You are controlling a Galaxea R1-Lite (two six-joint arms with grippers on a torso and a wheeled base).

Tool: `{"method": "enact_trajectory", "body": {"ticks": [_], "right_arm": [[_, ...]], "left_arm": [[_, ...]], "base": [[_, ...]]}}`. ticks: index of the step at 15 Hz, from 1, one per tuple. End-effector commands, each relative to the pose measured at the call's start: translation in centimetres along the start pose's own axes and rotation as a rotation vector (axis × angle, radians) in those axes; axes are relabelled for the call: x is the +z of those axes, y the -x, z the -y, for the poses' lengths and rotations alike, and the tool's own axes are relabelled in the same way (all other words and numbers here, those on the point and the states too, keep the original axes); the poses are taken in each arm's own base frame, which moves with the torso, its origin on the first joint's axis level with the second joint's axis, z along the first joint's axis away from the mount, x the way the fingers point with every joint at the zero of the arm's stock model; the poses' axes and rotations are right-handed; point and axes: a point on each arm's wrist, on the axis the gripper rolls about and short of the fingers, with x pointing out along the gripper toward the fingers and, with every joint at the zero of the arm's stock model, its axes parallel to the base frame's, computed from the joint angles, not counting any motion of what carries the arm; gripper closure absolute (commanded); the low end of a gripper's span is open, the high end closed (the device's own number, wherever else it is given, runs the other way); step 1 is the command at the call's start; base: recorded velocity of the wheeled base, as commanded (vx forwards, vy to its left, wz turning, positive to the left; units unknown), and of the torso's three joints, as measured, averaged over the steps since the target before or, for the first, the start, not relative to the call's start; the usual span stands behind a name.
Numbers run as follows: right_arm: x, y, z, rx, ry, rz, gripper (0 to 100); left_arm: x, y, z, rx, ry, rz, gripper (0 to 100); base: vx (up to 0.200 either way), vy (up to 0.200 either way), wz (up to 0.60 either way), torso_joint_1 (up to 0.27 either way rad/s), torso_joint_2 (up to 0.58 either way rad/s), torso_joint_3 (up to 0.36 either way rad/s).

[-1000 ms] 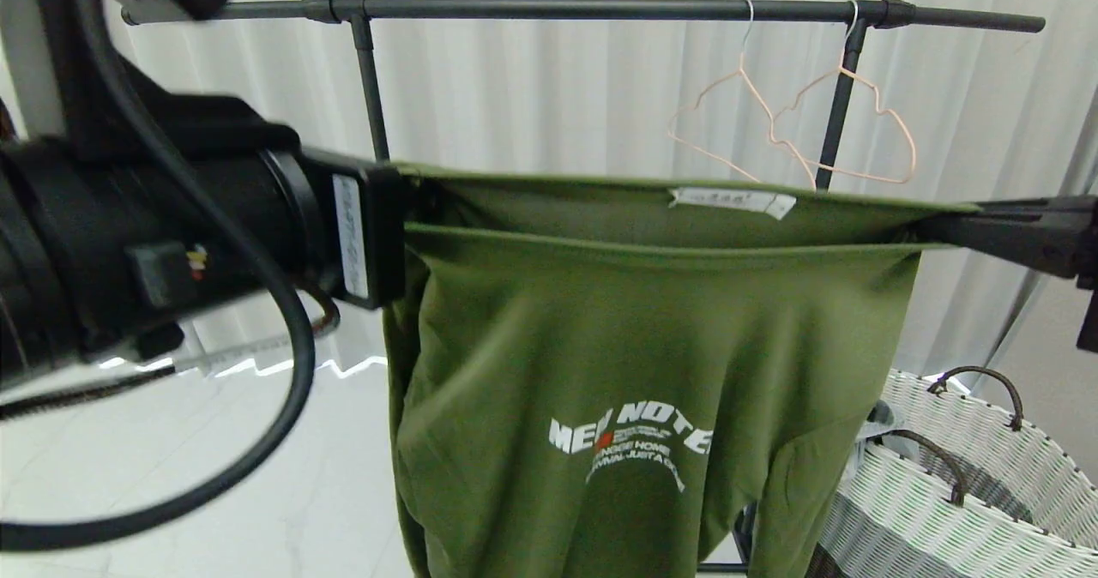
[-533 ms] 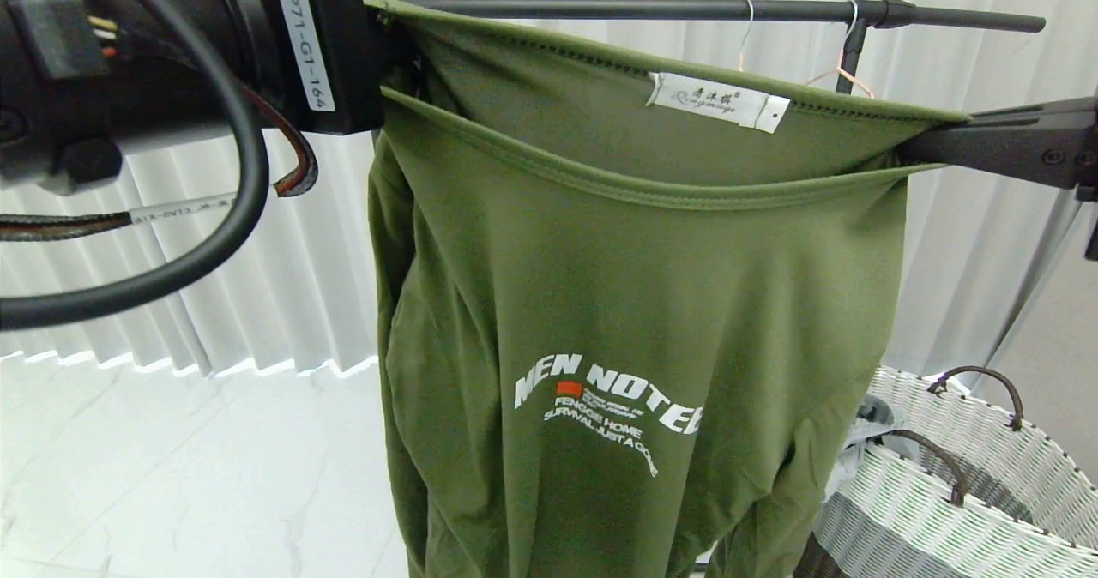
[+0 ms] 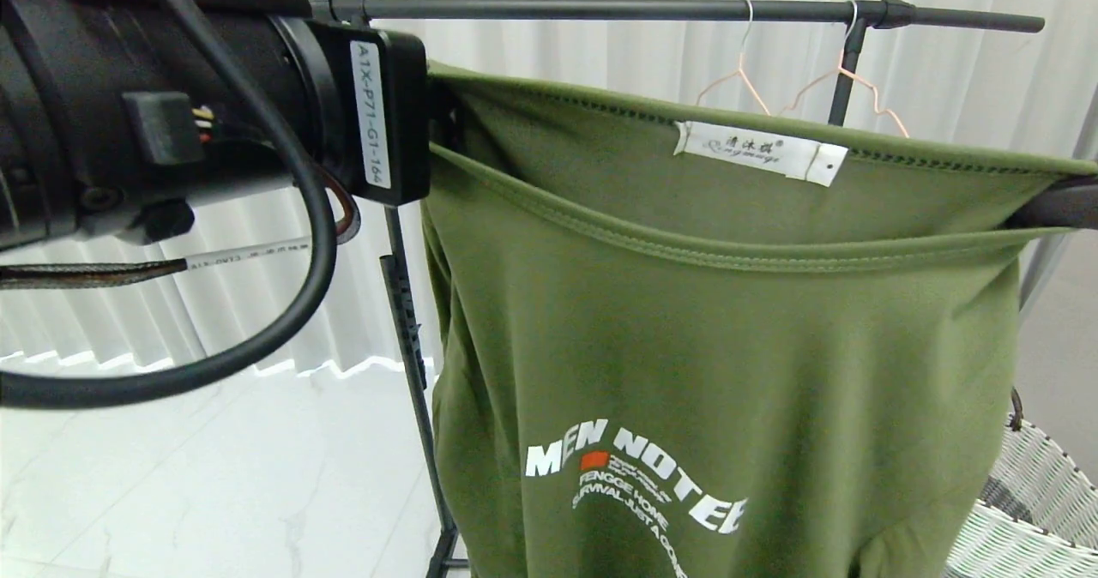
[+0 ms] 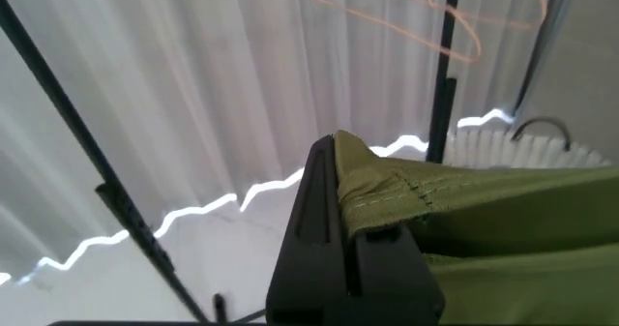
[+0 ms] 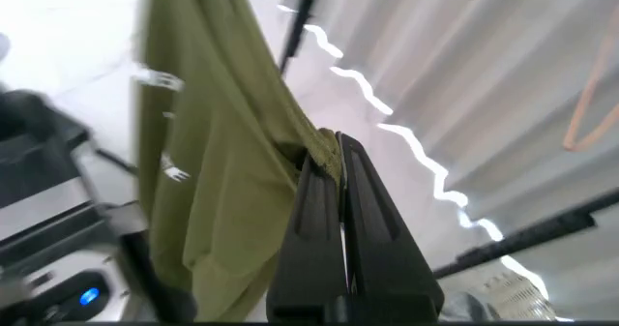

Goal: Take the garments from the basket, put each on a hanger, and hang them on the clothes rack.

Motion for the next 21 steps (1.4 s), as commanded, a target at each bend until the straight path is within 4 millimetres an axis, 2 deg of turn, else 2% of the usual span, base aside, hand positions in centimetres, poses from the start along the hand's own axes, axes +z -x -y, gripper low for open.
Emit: {"method": "enact_trajectory", "body": {"ticks": [1,4,8,10,13,17,18,21], "right_arm": [[-0.1,1.5,-1.6,0.119,0.019,0.016,100],[0.0,1.3,-3.0,0.226,0.010,0.015,100],[-0.3,0.8,-2.5,0.169,-0.012,-0.010,100],[-0.1,0.1,-1.4,0.049,-0.036,-0.011,100],[1.1,-2.1,-0.3,-0.013,-0.049,0.071,100],[2.4,-5.6,0.1,-0.024,-0.045,0.139,100],[2.6,-6.6,0.2,-0.027,-0.043,0.156,100],[2.7,-7.0,0.3,-0.027,-0.043,0.160,100]], "left_arm": [[-0.6,-0.8,0.5,-0.009,-0.029,-0.045,100],[-0.7,-0.8,0.8,-0.072,-0.032,-0.045,100],[-0.7,0.6,0.4,-0.101,-0.044,-0.067,100],[-1.2,3.6,-0.5,-0.151,-0.083,-0.133,100],[-1.9,8.2,-1.5,-0.353,-0.097,-0.182,100],[0.0,10.6,-1.6,-0.657,0.049,-0.104,100],[0.5,10.8,-1.7,-0.695,0.059,-0.081,100],[0.6,11.0,-1.9,-0.695,0.062,-0.072,100]], "base": [[0.000,0.000,0.00,0.000,0.00,0.000],[0.000,0.000,0.00,0.000,0.00,0.000],[0.000,0.000,0.00,0.000,0.00,0.000],[0.000,0.000,0.00,0.000,0.00,0.000],[0.000,0.000,0.00,0.000,0.00,0.000],[0.000,0.000,0.00,0.000,0.00,0.000],[0.000,0.000,0.00,0.000,0.00,0.000],[0.000,0.000,0.00,0.000,0.00,0.000]]}}
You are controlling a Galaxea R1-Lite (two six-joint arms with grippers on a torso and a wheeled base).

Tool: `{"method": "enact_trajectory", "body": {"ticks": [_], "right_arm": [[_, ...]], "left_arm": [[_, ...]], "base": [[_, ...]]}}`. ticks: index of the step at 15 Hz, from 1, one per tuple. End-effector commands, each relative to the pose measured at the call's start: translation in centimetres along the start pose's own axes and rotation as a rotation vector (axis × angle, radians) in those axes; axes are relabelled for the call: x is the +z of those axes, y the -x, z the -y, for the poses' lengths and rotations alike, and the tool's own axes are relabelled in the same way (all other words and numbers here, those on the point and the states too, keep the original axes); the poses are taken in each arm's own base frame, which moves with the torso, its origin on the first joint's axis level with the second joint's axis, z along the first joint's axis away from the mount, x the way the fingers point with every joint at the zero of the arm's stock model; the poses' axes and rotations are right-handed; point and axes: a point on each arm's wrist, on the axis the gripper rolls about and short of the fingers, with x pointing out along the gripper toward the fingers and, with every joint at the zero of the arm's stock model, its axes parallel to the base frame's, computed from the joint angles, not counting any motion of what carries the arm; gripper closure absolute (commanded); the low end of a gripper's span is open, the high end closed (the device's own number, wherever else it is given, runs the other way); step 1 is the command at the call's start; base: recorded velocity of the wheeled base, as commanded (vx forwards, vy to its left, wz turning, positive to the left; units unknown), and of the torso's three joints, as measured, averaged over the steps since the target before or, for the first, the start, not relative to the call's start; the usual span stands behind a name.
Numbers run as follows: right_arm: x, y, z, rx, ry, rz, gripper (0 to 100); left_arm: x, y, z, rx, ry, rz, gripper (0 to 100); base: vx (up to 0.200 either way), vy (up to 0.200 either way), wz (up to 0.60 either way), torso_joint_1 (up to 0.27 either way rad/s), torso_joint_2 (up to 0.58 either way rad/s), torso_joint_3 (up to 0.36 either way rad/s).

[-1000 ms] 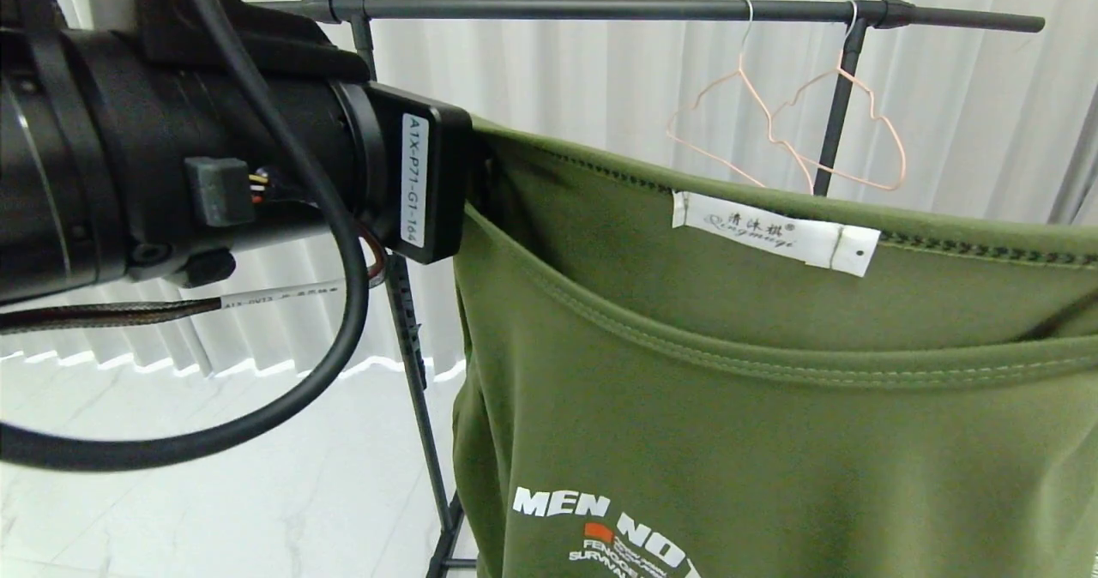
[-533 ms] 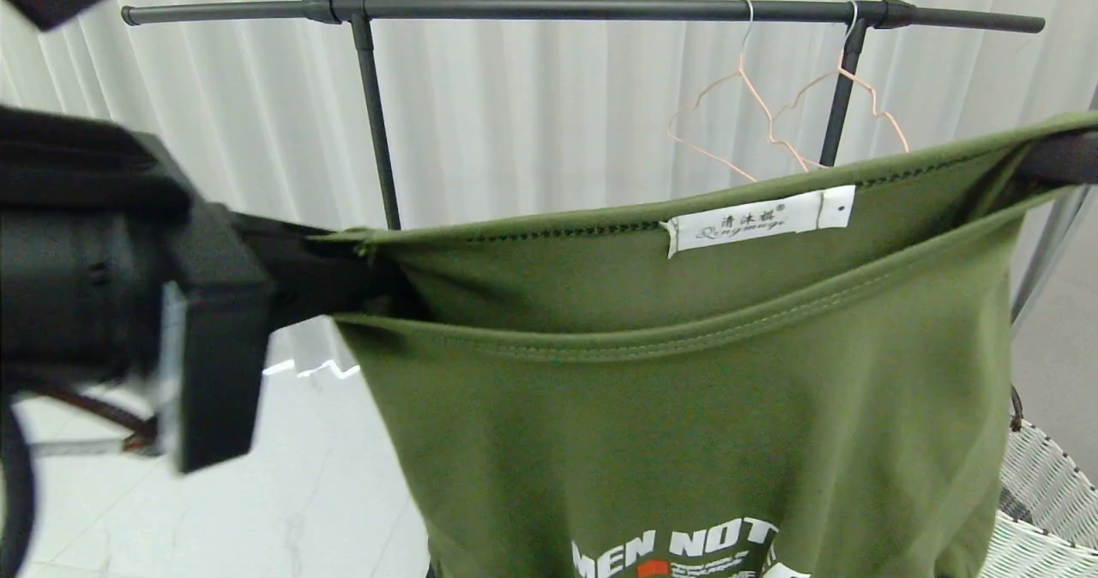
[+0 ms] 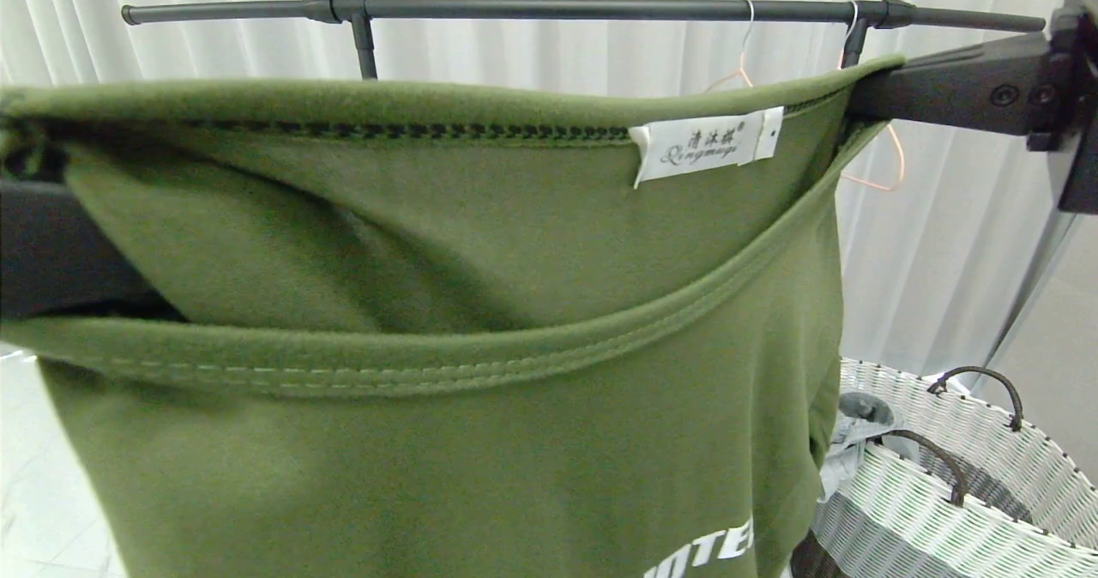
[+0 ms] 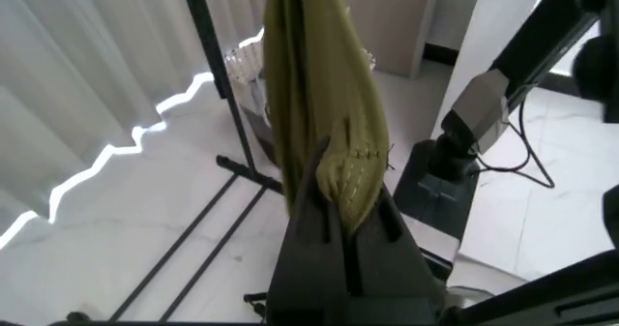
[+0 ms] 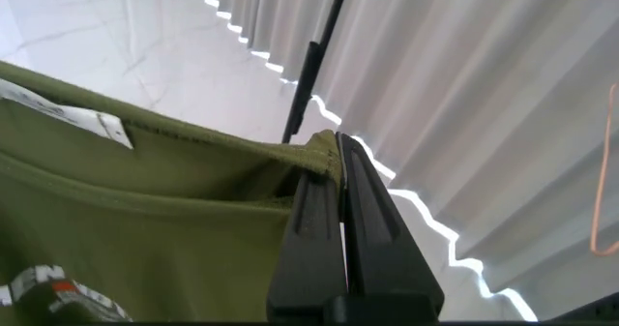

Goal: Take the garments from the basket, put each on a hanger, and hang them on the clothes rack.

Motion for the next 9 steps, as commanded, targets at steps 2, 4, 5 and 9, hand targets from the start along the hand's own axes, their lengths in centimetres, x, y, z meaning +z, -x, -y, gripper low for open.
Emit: {"method": "enact_trajectory", "body": {"ticks": [2,4,5,9], "right_arm": [[-0.3,-0.7,0.1,-0.007,-0.002,-0.022,100],[-0.3,-0.4,0.8,-0.045,-0.005,-0.023,100],[0.0,0.0,1.5,-0.082,-0.008,-0.014,100],[1.5,2.2,2.9,-0.163,-0.019,-0.026,100]], "left_arm": [[0.0,0.4,0.0,0.003,-0.002,0.008,100],[0.2,-0.3,-0.6,0.093,-0.015,-0.001,100],[0.6,-1.2,-1.4,0.194,-0.029,-0.011,100],[2.4,-3.0,-4.4,0.385,-0.068,-0.019,100]], "base": [[0.000,0.000,0.00,0.000,0.00,0.000],[0.000,0.000,0.00,0.000,0.00,0.000],[0.000,0.000,0.00,0.000,0.00,0.000],[0.000,0.000,0.00,0.000,0.00,0.000]]}}
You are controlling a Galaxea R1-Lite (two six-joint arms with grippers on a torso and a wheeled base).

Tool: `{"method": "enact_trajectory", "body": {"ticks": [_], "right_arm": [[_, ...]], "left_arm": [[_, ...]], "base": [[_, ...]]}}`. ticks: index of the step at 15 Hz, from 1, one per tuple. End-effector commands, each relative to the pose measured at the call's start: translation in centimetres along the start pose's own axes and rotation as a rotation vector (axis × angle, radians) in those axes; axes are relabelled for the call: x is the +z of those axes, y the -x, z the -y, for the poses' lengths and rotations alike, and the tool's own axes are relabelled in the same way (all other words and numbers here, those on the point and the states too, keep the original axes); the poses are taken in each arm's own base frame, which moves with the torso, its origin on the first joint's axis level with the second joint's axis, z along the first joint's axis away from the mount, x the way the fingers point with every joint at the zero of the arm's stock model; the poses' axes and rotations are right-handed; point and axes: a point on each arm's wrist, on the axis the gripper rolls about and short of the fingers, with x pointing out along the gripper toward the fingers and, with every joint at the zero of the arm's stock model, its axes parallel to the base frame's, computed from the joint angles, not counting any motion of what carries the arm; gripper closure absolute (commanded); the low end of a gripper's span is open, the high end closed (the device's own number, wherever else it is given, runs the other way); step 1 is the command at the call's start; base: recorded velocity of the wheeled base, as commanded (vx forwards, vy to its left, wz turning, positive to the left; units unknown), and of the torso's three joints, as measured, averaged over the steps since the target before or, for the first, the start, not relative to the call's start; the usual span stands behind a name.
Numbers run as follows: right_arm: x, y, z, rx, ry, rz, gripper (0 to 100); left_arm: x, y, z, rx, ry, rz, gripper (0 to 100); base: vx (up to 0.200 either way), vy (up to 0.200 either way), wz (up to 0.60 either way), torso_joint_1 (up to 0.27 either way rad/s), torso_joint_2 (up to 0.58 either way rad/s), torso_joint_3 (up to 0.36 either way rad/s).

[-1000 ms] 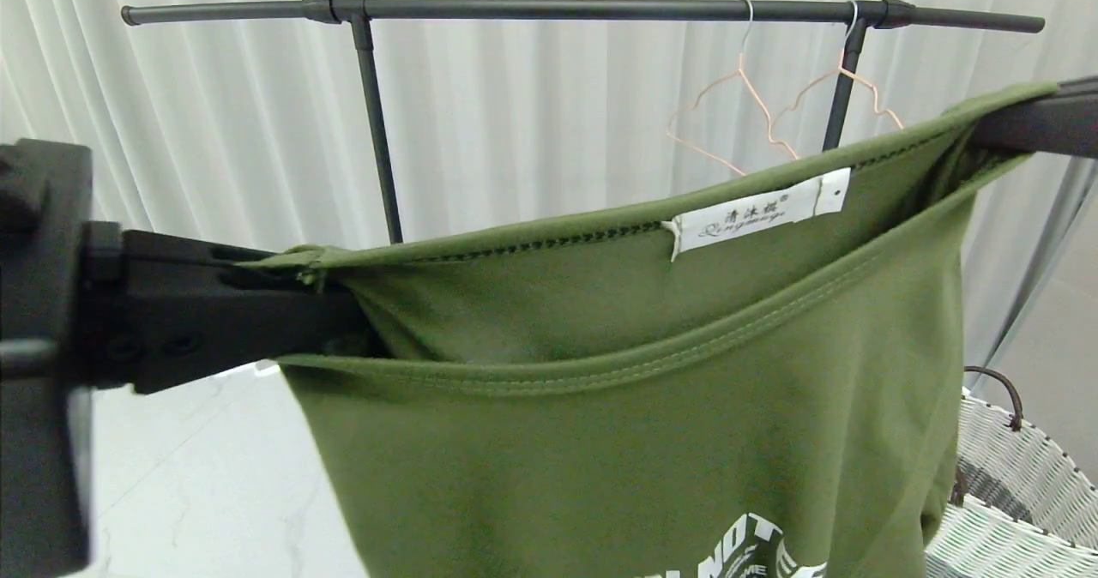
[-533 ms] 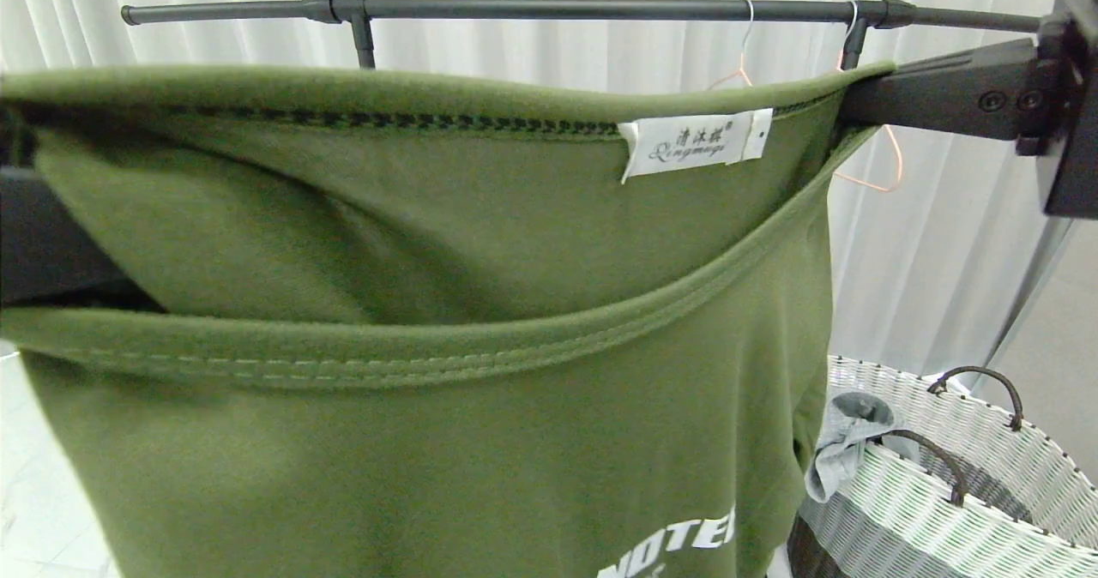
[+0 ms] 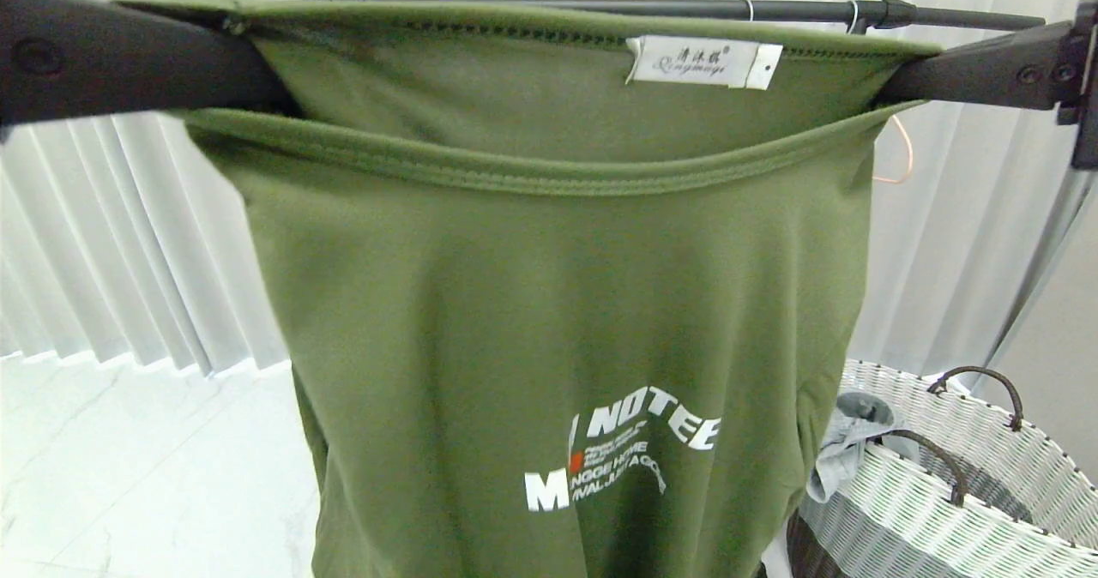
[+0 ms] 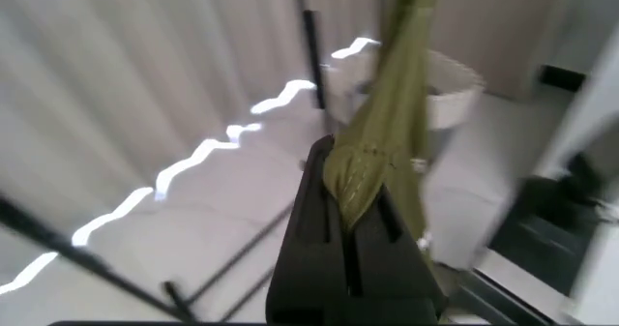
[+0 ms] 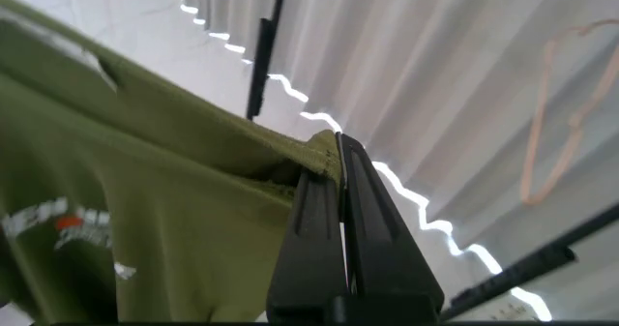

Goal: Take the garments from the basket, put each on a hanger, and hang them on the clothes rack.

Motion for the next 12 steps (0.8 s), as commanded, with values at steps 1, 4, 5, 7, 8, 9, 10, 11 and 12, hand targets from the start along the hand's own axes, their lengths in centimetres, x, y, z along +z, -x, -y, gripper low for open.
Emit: {"method": "enact_trajectory", "body": {"ticks": [1,4,5,7,8,9,10,11,12], "right_arm": [[0.8,1.7,0.5,-0.030,-0.003,0.018,100],[-0.7,2.6,0.1,-0.021,-0.006,-0.047,100],[-0.8,2.7,0.2,-0.037,-0.007,-0.052,100],[-0.9,2.6,0.3,-0.072,-0.008,-0.058,100],[-0.9,2.6,0.3,-0.072,-0.008,-0.058,100],[-0.9,2.6,0.3,-0.073,-0.008,-0.060,100],[-1.0,2.5,0.3,-0.074,-0.009,-0.065,100],[-1.1,2.4,0.3,-0.073,-0.009,-0.069,100],[-1.2,2.4,0.3,-0.073,-0.009,-0.074,100]], "left_arm": [[0.6,-2.9,-0.9,0.064,0.005,-0.026,100],[-1.0,-4.2,-0.7,0.056,0.000,-0.091,100],[-1.0,-4.6,-0.6,0.055,0.003,-0.097,100],[-0.7,-4.9,-1.2,0.085,0.009,-0.088,100],[-0.7,-5.0,-1.3,0.091,0.011,-0.084,100],[-0.6,-5.0,-1.3,0.093,0.013,-0.078,100],[-0.6,-5.0,-1.3,0.094,0.012,-0.073,100],[-0.5,-5.0,-1.4,0.095,0.012,-0.069,100],[-0.4,-4.9,-1.4,0.094,0.011,-0.064,100]], "base": [[0.000,0.000,0.00,0.000,0.00,0.000],[0.000,0.000,0.00,0.000,0.00,0.000],[0.000,0.000,0.00,0.000,0.00,0.000],[0.000,0.000,0.00,0.000,0.00,0.000],[0.000,0.000,0.00,0.000,0.00,0.000],[0.000,0.000,0.00,0.000,0.00,0.000],[0.000,0.000,0.00,0.000,0.00,0.000],[0.000,0.000,0.00,0.000,0.00,0.000],[0.000,0.000,0.00,0.000,0.00,0.000]]}}
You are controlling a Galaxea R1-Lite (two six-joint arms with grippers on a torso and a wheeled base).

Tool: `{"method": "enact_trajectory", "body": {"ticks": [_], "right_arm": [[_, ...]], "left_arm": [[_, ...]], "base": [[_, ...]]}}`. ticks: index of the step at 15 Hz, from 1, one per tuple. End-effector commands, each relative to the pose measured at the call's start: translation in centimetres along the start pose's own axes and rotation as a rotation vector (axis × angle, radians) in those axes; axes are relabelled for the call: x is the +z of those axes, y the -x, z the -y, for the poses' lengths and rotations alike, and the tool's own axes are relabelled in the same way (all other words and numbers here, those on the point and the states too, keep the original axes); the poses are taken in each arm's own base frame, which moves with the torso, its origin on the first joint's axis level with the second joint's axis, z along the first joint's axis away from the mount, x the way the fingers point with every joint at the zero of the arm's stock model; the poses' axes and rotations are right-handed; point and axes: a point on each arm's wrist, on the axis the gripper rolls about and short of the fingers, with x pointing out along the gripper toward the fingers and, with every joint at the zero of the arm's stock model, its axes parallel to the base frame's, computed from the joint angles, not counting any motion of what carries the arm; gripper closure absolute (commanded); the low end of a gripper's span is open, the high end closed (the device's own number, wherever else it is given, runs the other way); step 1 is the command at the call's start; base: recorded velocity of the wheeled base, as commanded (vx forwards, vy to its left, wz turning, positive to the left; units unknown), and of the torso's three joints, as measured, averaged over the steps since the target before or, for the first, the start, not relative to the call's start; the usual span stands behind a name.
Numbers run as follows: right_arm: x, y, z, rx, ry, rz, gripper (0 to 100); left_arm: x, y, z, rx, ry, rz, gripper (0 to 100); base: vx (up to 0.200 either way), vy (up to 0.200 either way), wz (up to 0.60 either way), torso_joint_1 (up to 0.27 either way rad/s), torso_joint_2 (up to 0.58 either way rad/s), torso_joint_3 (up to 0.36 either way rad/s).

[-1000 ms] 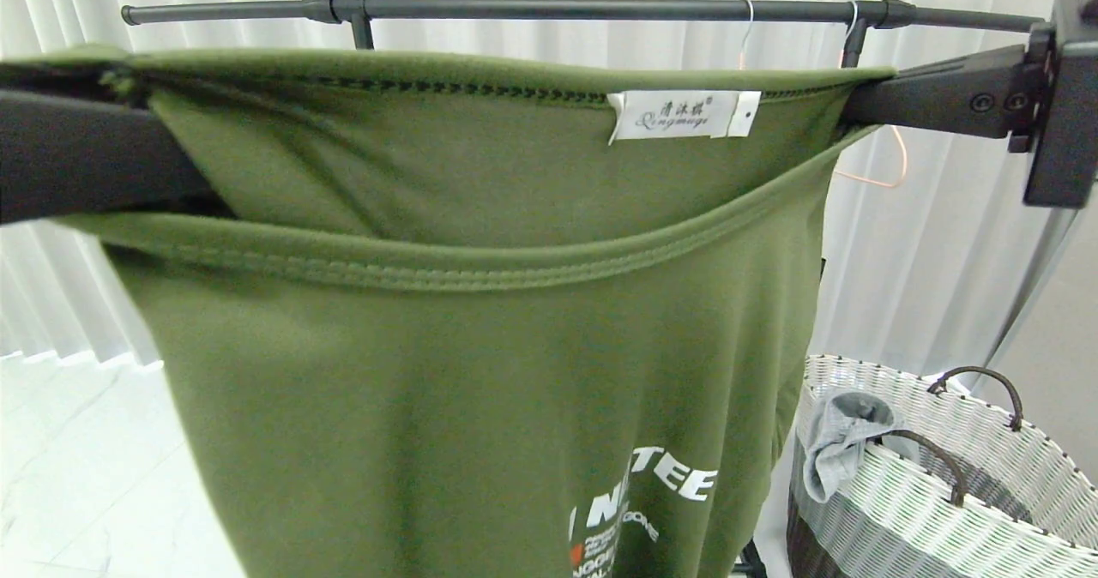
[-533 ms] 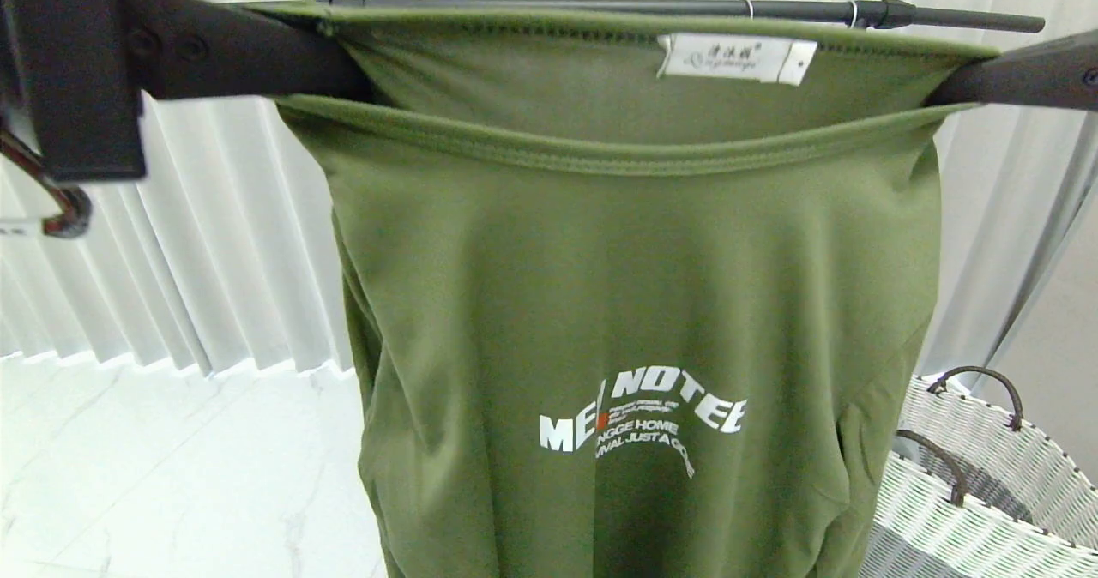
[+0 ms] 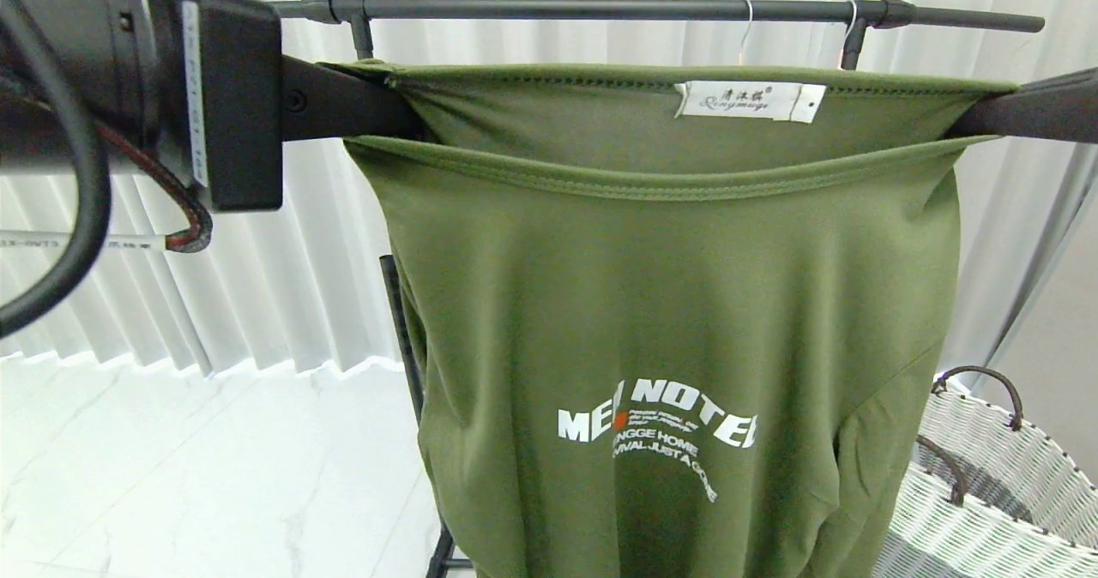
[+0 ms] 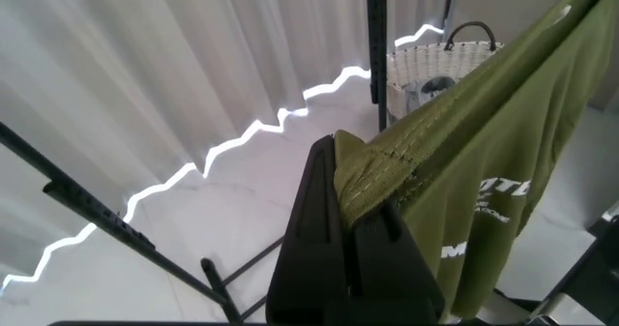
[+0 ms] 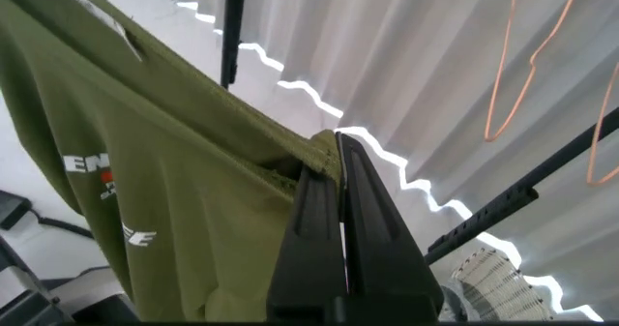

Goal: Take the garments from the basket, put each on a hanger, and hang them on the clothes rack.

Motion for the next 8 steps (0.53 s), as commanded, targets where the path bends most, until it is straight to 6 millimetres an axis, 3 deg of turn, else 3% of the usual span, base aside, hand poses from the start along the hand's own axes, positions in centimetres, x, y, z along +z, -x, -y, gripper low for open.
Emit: {"method": "enact_trajectory", "body": {"ticks": [1,5,6,8], "right_arm": [[-0.09,-0.02,-0.02,0.001,0.000,-0.003,100],[-0.49,-0.17,0.15,-0.018,-0.012,-0.021,100],[-0.65,-0.26,0.12,-0.022,-0.014,-0.031,0],[-0.71,-0.30,0.05,-0.034,-0.012,-0.036,0]], "left_arm": [[0.09,0.01,-0.03,0.001,-0.001,0.004,100],[0.19,0.04,-0.05,0.004,-0.004,0.007,100],[0.16,0.02,-0.04,0.004,-0.001,0.006,100],[0.13,0.10,-0.05,0.004,0.002,0.007,100]], "base": [[0.000,0.000,0.00,0.000,0.00,0.000],[0.000,0.000,0.00,0.000,0.00,0.000],[0.000,0.000,0.00,0.000,0.00,0.000],[0.000,0.000,0.00,0.000,0.00,0.000]]}}
